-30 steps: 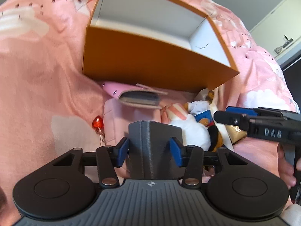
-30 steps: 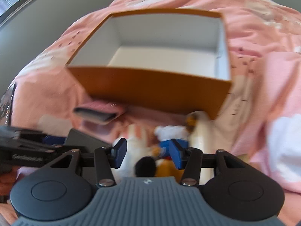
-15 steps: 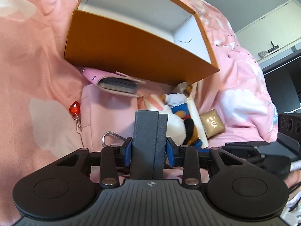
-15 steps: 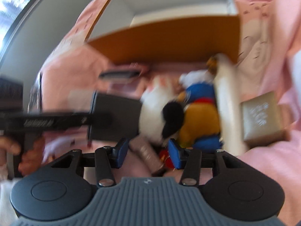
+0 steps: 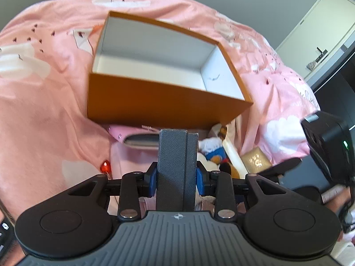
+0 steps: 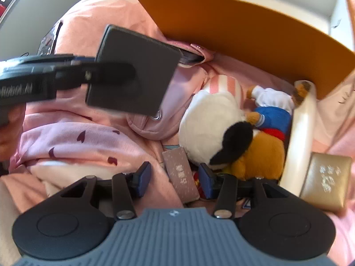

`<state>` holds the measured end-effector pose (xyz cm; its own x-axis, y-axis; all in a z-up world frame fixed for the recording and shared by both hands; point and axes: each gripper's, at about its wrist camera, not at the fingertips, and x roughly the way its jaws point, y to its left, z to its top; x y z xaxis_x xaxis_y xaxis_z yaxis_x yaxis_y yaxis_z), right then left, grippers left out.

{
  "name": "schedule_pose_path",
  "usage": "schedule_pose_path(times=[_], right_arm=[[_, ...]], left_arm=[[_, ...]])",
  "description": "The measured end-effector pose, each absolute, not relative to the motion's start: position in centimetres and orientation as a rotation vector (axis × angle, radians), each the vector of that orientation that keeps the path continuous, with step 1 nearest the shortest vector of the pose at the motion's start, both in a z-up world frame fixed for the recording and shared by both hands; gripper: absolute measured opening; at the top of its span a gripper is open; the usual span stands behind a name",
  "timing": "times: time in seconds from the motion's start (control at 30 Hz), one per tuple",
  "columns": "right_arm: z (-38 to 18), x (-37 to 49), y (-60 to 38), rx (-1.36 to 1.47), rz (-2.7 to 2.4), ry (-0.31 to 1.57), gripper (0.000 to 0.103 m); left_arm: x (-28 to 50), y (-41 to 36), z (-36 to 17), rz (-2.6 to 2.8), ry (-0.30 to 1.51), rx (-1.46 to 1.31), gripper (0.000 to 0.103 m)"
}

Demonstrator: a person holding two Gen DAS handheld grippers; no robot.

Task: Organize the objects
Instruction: 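Carry the grey case and card box over the orange box with both tools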

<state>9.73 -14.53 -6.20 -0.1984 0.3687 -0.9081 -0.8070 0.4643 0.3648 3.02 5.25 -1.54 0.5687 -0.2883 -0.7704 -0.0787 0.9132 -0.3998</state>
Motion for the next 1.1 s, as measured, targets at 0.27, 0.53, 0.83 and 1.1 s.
schedule_pose_path(times=[0.27, 0.53, 0.83, 1.1], right_arm=[[-9.6, 11.9, -15.7, -0.258, 1.076, 1.565, 0.035], [-3.7, 11.2, -16.8, -0.334, 1.096, 1.35, 0.027], [3.5, 12.7, -16.8, -0.275, 1.12, 1.117, 0.024], [9.0, 16.6, -16.1, -0.161, 1.093, 0.905, 0.024]], left_arm=[[2.7, 5.6, -1.6, -0.135, 0.963, -0.421, 0.038], [2.9, 5.9, 0.3, -0.135, 0.885, -0.412, 0.038], [5.0, 6.8, 3.9, -0.14, 0.794, -0.367, 0.038], [9.4, 9.1, 7.0, -0.118, 0.734, -0.345, 0.038]])
